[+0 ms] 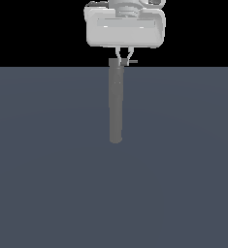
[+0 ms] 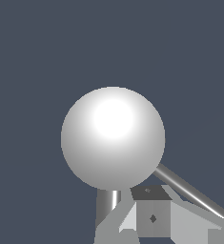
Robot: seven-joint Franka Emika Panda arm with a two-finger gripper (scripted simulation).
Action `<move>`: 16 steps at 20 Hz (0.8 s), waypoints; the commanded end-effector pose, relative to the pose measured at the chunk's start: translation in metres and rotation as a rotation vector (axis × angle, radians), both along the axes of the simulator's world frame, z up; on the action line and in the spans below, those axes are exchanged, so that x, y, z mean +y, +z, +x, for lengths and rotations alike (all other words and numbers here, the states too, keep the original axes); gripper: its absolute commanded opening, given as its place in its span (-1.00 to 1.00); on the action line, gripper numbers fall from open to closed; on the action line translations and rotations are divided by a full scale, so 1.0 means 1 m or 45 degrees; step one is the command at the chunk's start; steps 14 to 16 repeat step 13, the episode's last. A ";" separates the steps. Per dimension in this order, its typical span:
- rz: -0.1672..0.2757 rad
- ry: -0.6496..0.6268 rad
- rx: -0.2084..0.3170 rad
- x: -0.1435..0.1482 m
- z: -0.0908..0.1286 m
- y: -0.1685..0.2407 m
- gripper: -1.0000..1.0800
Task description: Turn on the faucet by rotating a designated handle.
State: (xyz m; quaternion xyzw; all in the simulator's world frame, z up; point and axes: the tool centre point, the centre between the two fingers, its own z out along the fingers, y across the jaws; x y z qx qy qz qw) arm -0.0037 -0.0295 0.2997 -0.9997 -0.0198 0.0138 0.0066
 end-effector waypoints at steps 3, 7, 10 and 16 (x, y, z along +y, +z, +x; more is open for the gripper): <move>-0.009 -0.021 -0.022 -0.016 0.020 0.000 -1.00; -0.012 -0.035 -0.027 -0.026 0.032 0.000 -1.00; -0.015 -0.046 -0.031 -0.034 0.041 0.000 -1.00; -0.016 -0.052 -0.034 -0.039 0.047 0.001 -1.00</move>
